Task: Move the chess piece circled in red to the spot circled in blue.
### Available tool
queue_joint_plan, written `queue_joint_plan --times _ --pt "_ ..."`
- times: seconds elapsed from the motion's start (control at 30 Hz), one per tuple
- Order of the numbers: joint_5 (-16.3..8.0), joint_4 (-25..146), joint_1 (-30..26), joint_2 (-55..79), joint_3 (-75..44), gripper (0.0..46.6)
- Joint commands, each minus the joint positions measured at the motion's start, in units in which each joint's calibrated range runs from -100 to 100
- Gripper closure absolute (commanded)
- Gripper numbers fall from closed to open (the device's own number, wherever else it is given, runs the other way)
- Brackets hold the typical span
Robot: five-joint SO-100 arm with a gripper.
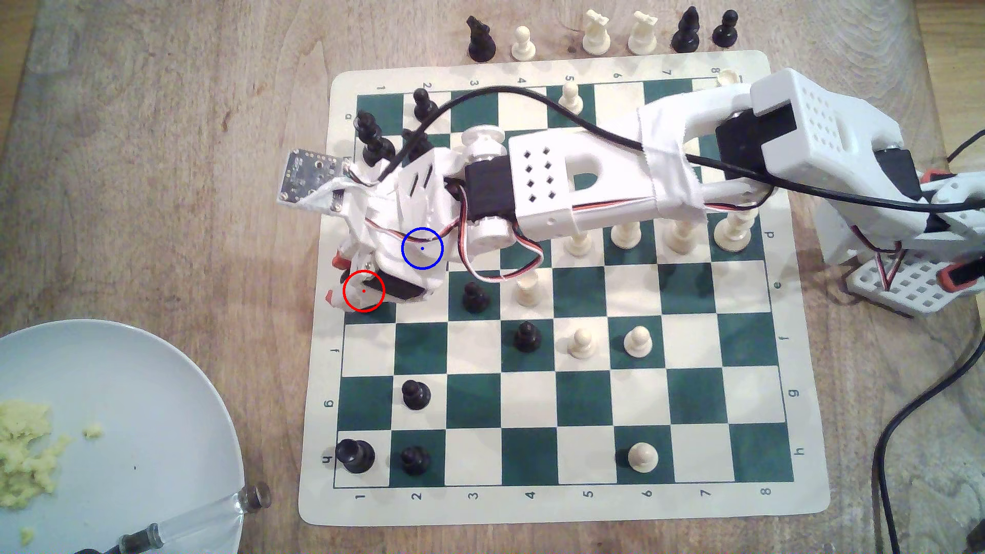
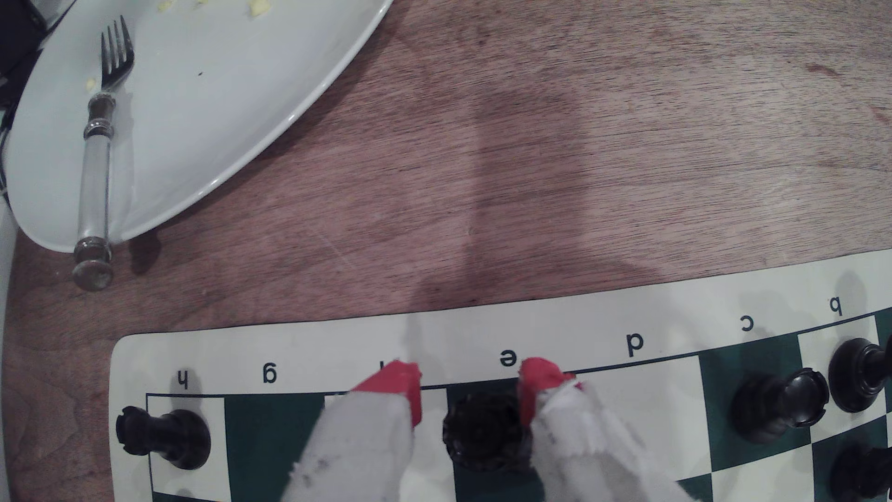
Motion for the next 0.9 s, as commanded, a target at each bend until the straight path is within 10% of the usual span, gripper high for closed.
queue_joint_plan --times 0.0,0.87 --pt "-0.1 -1.2 -0.8 -2.0 -4.9 35.2" --pt "0.2 -0.5 1.1 -2.0 -7.6 31.1"
